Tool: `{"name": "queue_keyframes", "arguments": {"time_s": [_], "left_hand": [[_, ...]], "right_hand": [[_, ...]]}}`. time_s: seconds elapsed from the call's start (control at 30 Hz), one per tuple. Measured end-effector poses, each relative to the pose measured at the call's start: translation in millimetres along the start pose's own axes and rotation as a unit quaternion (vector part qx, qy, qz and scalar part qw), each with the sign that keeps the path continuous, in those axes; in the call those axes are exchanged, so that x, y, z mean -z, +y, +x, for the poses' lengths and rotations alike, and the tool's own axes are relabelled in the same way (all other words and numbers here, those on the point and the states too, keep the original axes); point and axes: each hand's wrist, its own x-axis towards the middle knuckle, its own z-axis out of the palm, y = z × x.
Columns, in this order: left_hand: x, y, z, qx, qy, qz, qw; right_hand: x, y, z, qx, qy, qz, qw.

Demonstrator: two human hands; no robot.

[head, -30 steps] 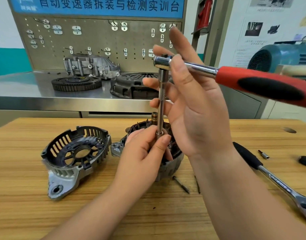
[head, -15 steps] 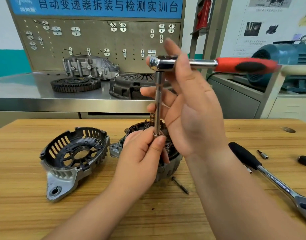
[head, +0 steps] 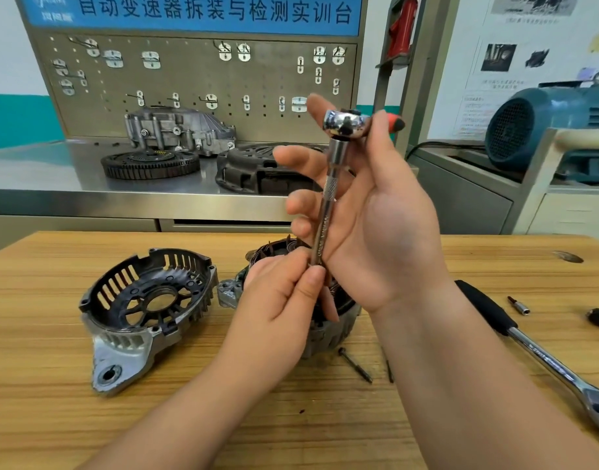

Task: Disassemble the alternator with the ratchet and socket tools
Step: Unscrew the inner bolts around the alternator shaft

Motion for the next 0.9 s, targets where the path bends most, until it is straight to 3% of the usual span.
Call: {"name": "queue_keyframes", "arguments": {"time_s": [0.2, 0.3, 0.47, 0.67, 0.77, 0.9], "left_hand": [[-4, 1, -1, 0.038, 0.042, -0.001, 0.998], [-4, 0, 1, 0.038, 0.039, 0.002, 0.999], [0, 1, 1, 0.008, 0.009, -0.052, 0.999], [2, 4, 2, -0.017, 0.002, -0.009, 1.000], [0, 3, 3, 0.003, 0.006, -0.018, 1.000], [-2, 4, 2, 0.027, 0.018, -0.025, 0.999]], "right_hand": [[-11, 9, -3, 0.121, 0.074, -0.086, 0.986], [-16, 10, -4, 0.148, 0.074, -0.108, 0.980], [-14, 6, -3, 0.096, 0.067, -0.071, 0.991], [-2, -5, -1, -0.017, 0.027, 0.031, 0.999], [-3, -2, -2, 0.043, 0.051, -0.015, 0.998], [-12, -2, -4, 0.158, 0.054, -0.174, 0.970]]}}
